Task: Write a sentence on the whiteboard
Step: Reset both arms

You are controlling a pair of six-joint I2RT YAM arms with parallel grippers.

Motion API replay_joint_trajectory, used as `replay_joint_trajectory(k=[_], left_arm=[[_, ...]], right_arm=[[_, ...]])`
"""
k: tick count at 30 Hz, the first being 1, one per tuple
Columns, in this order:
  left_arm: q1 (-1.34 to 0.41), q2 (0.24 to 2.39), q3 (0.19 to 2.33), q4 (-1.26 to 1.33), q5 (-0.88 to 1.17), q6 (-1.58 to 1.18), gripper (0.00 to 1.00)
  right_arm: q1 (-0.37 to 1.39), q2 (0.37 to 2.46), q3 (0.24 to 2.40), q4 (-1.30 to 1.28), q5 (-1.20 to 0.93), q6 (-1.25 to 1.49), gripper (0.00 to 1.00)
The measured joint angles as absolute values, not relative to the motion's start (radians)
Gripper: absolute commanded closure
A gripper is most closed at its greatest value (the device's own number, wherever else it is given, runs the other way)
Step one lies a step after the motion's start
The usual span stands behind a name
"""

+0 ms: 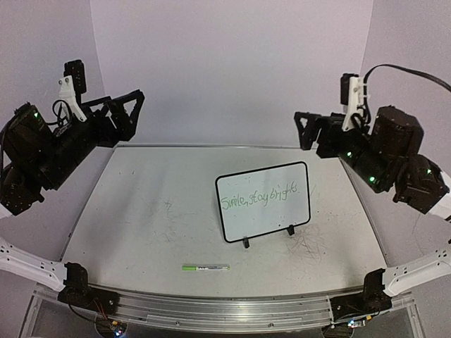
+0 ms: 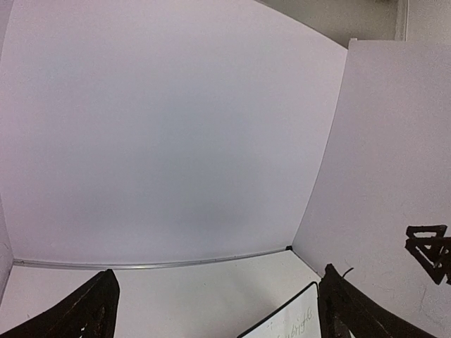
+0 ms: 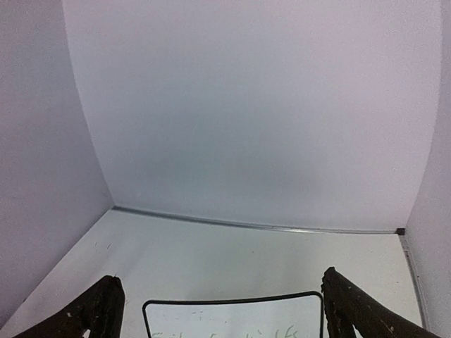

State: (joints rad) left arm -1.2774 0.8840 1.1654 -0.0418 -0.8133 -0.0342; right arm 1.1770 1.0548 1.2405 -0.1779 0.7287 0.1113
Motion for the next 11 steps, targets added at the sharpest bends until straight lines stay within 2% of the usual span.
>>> replay_joint_trajectory(k=[6, 11], left_arm=[[-1.277, 0.894, 1.212, -0.031, -0.827, -0.013, 0.01], [-1.277, 0.895, 1.212, -0.032, -0.835, 0.004, 0.01]], right_arm=[[1.177, 1.011, 1.384, -0.212, 0.93, 0.075, 0.02], [1.177, 0.992, 1.432, -0.208, 1.016, 0.051, 0.02]])
